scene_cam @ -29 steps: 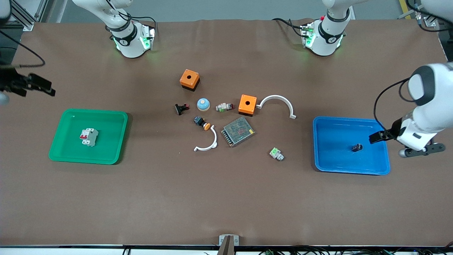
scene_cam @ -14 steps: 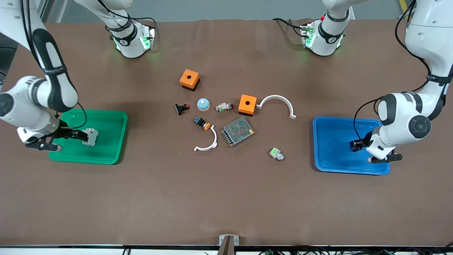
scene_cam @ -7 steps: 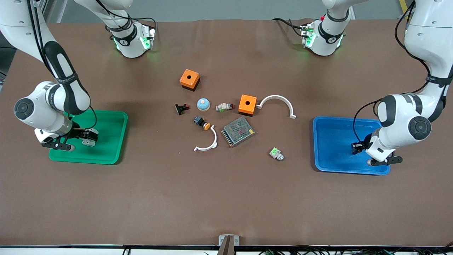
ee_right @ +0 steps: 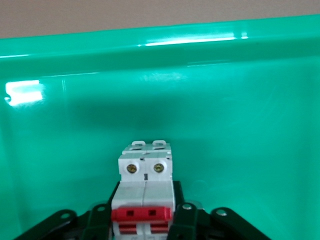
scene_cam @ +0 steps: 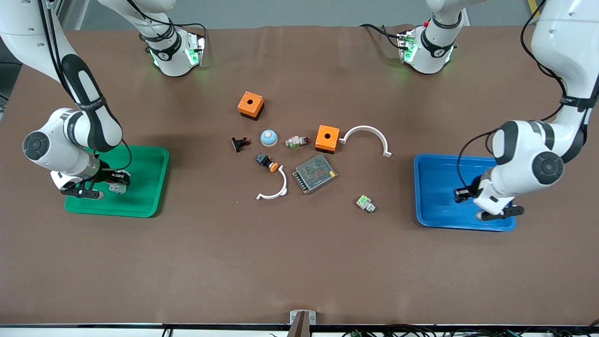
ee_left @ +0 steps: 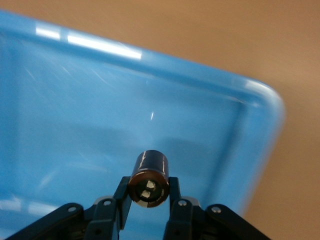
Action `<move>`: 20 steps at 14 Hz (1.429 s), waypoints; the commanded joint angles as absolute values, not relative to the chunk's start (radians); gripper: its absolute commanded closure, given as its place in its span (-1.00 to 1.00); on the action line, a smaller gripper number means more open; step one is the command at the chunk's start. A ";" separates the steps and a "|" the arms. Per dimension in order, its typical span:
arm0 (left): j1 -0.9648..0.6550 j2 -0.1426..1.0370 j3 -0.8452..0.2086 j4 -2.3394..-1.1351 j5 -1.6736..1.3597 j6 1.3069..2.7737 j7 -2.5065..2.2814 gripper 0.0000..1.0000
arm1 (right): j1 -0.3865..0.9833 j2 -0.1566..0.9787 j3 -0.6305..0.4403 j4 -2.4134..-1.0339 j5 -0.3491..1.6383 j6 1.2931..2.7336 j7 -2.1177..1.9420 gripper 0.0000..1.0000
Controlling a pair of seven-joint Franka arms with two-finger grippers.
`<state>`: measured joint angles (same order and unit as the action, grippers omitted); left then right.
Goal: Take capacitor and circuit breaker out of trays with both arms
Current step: 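Carry the breaker and capacitor with both grippers toward the table middle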
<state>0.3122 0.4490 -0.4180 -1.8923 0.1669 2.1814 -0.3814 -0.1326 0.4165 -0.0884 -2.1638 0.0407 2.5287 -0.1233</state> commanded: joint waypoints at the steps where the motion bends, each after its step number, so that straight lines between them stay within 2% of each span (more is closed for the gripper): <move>1: 0.318 0.390 -0.540 -1.917 0.169 2.083 -0.568 1.00 | -0.115 0.367 -0.089 -2.081 0.060 2.353 -0.123 0.96; 5: 0.281 0.419 -0.650 -1.934 0.167 2.057 -0.809 1.00 | -0.005 0.302 -0.089 -1.910 0.061 2.041 -0.095 0.92; 7: 0.235 0.420 -0.657 -1.957 0.167 2.060 -0.915 1.00 | 0.096 0.290 -0.087 -1.902 0.083 2.016 0.012 0.92; 10: 0.200 0.429 -0.658 -2.012 0.164 2.123 -0.969 1.00 | 0.277 0.302 -0.089 -1.905 0.123 2.081 0.219 0.91; 14: 0.117 0.477 -0.657 -2.020 0.166 2.210 -1.112 1.00 | 0.480 0.411 -0.091 -1.910 0.123 2.255 0.437 0.92; 17: 0.065 0.518 -0.652 -2.016 0.181 2.270 -1.195 1.00 | 0.560 0.483 -0.091 -1.905 0.121 2.359 0.460 0.92; 20: 0.064 0.558 -0.644 -1.990 0.216 2.279 -1.203 0.99 | 0.606 0.523 -0.092 -1.893 0.110 2.379 0.527 0.93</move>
